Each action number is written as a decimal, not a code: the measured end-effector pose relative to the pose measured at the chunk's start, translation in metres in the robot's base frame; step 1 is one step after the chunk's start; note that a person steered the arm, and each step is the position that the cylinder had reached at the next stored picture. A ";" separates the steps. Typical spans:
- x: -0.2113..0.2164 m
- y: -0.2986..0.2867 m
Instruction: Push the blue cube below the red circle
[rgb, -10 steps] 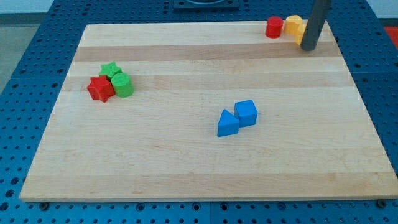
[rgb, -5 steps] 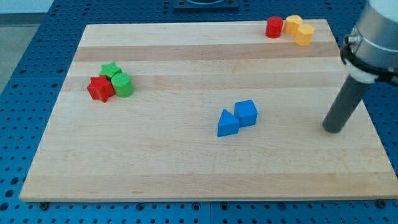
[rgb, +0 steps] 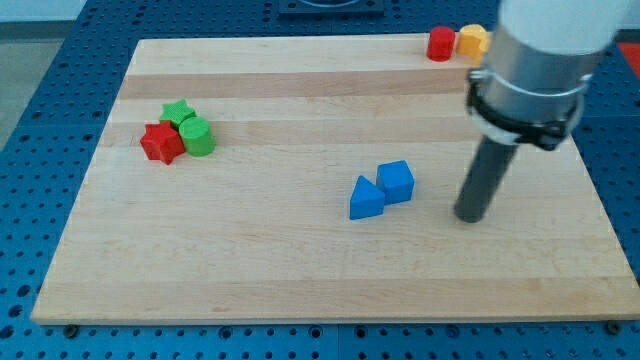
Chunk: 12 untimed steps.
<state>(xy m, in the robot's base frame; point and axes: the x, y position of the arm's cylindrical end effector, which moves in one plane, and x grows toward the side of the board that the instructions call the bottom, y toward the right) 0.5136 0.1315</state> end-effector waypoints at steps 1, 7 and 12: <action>0.000 -0.039; -0.055 -0.131; -0.079 -0.049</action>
<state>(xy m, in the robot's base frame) 0.4344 0.0826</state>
